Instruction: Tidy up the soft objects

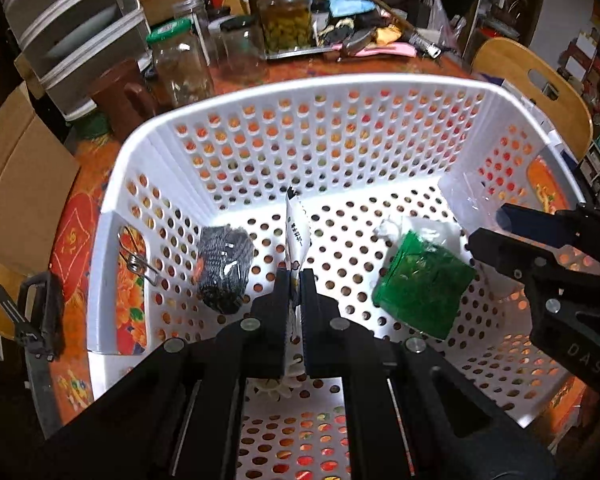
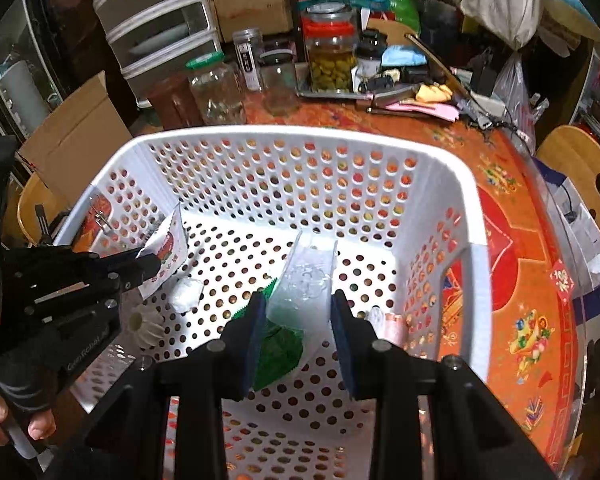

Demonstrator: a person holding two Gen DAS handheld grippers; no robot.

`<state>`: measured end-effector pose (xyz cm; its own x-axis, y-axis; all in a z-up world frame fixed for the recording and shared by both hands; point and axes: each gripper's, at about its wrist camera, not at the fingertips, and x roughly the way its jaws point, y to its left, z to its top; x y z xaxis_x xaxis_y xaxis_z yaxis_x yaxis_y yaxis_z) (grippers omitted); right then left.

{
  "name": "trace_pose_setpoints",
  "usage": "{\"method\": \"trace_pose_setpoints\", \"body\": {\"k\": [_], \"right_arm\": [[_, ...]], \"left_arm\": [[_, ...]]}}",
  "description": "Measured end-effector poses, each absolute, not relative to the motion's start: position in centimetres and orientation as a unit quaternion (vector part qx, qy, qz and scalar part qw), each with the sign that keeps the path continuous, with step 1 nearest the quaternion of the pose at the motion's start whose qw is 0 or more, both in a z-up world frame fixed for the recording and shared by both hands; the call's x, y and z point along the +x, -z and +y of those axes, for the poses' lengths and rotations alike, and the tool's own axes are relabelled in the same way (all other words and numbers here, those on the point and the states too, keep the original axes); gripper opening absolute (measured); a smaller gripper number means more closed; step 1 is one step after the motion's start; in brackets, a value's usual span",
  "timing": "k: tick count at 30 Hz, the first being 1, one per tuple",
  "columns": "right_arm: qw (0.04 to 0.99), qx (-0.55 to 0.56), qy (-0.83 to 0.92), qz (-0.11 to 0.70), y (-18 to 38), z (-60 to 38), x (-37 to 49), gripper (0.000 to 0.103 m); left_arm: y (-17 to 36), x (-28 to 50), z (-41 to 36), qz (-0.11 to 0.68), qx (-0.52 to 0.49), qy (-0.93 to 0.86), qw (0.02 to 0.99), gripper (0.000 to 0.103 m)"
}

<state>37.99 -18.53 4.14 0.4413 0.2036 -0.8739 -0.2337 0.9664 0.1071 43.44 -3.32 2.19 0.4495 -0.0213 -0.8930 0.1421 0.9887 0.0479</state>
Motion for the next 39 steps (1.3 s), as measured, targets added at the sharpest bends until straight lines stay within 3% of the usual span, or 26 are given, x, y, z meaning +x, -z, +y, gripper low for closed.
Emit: {"method": "trace_pose_setpoints", "body": {"k": [7, 9, 10, 11, 12, 16, 18, 22, 29, 39], "right_arm": [[0.840, -0.024, -0.122, 0.529, -3.2, -18.0, 38.6, 0.033], [0.840, -0.021, -0.122, 0.529, -3.3, -18.0, 38.6, 0.037], [0.840, -0.018, -0.123, 0.529, -3.3, -18.0, 38.6, 0.039], [0.841, -0.016, -0.125, 0.526, -3.5, -18.0, 38.5, 0.044], [0.842, -0.014, -0.129, 0.523, -3.7, -18.0, 38.3, 0.050], [0.852, -0.010, -0.145, 0.503, -5.3, -17.7, 36.9, 0.069], [0.863, -0.007, -0.150, 0.483, -6.8, -18.1, 35.7, 0.089], [0.893, 0.017, -0.158, 0.421, -10.6, -20.0, 32.2, 0.103], [0.934, 0.026, -0.137, 0.329, -12.4, -22.0, 23.6, 0.103], [0.943, 0.041, -0.122, 0.307, -11.5, -21.7, 8.0, 0.103]], "left_arm": [[-1.2, 43.7, -2.9, 0.541, 0.052, 0.046, 0.838, 0.005], [-1.3, 43.6, -2.6, 0.541, 0.044, 0.053, 0.838, 0.015], [-1.5, 43.4, -2.5, 0.538, 0.042, 0.053, 0.840, 0.033], [-1.9, 43.2, -2.4, 0.531, 0.044, 0.049, 0.845, 0.057], [-2.4, 42.9, -2.4, 0.518, 0.048, 0.045, 0.853, 0.065], [-4.3, 41.3, -2.2, 0.494, 0.058, 0.036, 0.867, 0.071], [-5.8, 40.0, -2.0, 0.478, 0.060, 0.042, 0.875, 0.073], [-9.1, 36.5, -0.9, 0.421, 0.075, 0.031, 0.903, 0.102], [-11.3, 29.2, 2.8, 0.362, 0.030, 0.036, 0.931, 0.103], [-11.9, 12.9, 3.6, 0.311, 0.010, 0.036, 0.950, 0.103]]}}
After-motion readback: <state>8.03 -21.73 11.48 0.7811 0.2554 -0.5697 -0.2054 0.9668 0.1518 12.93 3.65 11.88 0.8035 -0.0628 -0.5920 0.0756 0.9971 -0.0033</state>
